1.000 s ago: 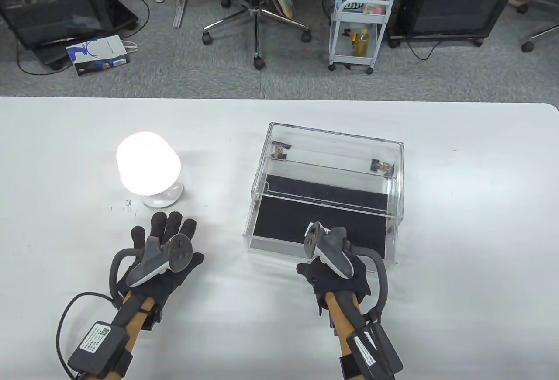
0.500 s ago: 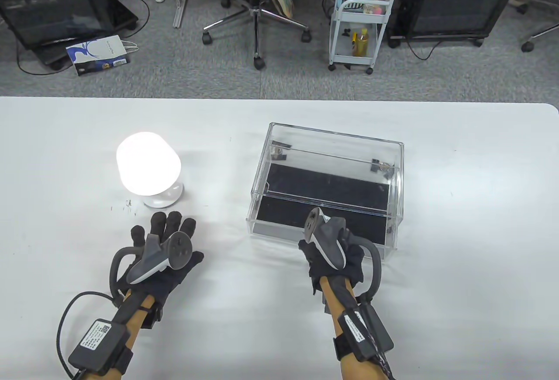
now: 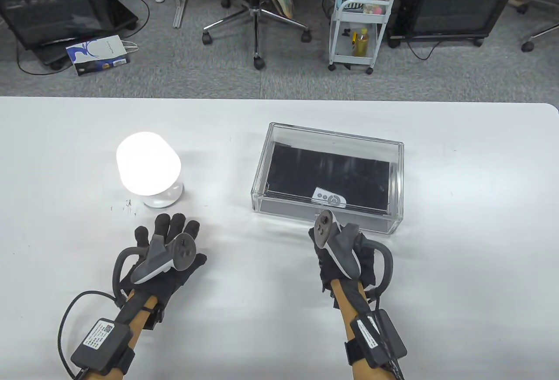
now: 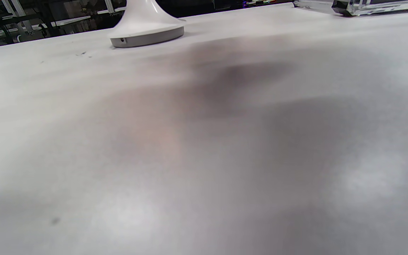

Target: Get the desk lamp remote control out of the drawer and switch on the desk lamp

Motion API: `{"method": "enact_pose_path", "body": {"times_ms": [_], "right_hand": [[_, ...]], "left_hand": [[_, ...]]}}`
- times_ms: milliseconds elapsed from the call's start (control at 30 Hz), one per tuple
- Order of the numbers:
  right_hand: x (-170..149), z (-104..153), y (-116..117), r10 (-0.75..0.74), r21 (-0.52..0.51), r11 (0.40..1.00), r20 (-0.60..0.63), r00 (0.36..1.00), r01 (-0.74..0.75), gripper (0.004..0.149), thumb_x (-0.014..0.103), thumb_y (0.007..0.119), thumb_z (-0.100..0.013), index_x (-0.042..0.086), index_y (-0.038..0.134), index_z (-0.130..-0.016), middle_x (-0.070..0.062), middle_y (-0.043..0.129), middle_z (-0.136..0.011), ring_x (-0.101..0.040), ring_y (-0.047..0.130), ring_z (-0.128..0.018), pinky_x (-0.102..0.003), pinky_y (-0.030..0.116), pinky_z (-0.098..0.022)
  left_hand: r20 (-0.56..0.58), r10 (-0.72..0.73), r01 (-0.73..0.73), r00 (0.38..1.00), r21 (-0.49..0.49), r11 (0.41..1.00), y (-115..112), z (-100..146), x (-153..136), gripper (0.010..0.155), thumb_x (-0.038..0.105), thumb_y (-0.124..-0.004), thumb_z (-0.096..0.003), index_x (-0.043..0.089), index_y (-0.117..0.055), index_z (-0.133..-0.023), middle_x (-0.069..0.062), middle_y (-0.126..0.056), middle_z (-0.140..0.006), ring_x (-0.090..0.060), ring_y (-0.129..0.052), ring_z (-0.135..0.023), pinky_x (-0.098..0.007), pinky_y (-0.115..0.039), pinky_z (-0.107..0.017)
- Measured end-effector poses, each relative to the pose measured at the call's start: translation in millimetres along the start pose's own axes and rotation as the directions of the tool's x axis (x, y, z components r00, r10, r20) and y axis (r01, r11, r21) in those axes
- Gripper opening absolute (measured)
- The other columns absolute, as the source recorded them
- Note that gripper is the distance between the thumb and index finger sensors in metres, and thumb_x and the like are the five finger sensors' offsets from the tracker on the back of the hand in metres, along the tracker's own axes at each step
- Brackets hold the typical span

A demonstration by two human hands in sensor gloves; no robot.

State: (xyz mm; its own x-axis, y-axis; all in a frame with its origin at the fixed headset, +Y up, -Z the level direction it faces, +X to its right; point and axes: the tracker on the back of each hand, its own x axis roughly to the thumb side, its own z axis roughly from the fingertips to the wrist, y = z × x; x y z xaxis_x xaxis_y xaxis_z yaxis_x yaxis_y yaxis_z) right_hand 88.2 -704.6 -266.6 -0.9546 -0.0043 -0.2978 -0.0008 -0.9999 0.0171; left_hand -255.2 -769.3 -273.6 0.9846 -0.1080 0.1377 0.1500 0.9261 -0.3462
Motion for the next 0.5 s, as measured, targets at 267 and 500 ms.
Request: {"method": "enact_pose_path", "body": {"times_ms": [267, 500], "right_hand": [[16.3, 25.9, 22.9, -0.028, 0.077, 0.997, 0.25, 0.968, 0.009, 0.076, 0.075, 0.064, -0.037, 0.043, 0.051, -0.104, -0.004, 0.054, -0.118, -0.041, 0.053, -0.109, -0.062, 0.056, -0.074], [27.6, 29.3, 39.5, 0.099, 0.119, 0.983, 0.306, 0.947, -0.142, 0.084, 0.085, 0.047, -0.033, 0.051, 0.018, -0.104, 0.001, 0.013, -0.119, -0.037, 0.016, -0.112, -0.066, 0.034, -0.077]], "left_hand": [[0.013, -0.042, 0.042, 0.999, 0.008, 0.999, -6.0, 0.2, 8.0, 0.075, 0.073, -0.038, -0.0401, 0.048, -0.007, -0.104, 0.008, -0.002, -0.12, -0.028, 0.0, -0.116, -0.069, -0.014, -0.073], [0.009, -0.038, 0.037, 0.999, 0.025, 0.999, -5.2, 2.3, 6.1, 0.076, 0.074, -0.038, -0.04, 0.048, -0.006, -0.104, 0.008, 0.0, -0.12, -0.028, 0.001, -0.115, -0.069, -0.014, -0.073]]}}
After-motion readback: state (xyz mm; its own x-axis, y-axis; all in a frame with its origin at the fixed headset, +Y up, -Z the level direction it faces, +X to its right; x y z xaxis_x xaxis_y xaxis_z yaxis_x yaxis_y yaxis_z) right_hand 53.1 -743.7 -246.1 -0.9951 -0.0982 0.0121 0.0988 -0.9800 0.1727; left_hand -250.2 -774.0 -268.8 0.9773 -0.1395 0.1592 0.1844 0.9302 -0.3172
